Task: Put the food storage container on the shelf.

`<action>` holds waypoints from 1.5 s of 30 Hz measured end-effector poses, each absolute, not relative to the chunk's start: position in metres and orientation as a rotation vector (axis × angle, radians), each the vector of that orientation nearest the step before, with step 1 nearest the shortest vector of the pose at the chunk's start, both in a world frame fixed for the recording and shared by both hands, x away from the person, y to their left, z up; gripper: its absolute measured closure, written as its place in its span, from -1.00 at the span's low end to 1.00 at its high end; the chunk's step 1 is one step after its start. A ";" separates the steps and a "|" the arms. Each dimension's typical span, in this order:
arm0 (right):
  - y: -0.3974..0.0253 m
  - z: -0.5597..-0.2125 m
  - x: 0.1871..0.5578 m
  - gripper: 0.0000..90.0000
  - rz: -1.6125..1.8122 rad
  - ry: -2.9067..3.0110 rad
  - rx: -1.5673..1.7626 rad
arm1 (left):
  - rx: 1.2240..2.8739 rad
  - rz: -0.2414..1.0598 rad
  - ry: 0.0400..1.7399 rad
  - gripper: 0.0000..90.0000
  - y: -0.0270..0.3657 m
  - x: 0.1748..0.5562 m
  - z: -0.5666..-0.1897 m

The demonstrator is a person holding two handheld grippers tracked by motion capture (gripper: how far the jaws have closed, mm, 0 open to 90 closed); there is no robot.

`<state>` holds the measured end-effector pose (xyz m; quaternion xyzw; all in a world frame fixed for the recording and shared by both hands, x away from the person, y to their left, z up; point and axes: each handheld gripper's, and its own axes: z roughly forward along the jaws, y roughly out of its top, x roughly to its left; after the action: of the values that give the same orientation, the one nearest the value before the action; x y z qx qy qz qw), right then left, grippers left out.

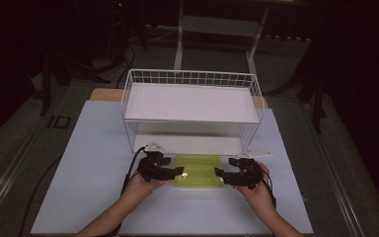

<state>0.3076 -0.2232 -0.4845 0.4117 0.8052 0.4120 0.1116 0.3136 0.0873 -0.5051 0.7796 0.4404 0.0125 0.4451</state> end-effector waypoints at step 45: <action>-0.219 -0.479 0.288 0.59 1.164 2.450 1.276 | 1.958 -0.014 1.097 0.70 0.088 0.276 -0.502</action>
<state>0.2878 -0.2186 -0.4794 0.4246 0.8152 0.3872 0.0719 0.2762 0.0883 -0.5022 0.7862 0.4403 -0.0056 0.4336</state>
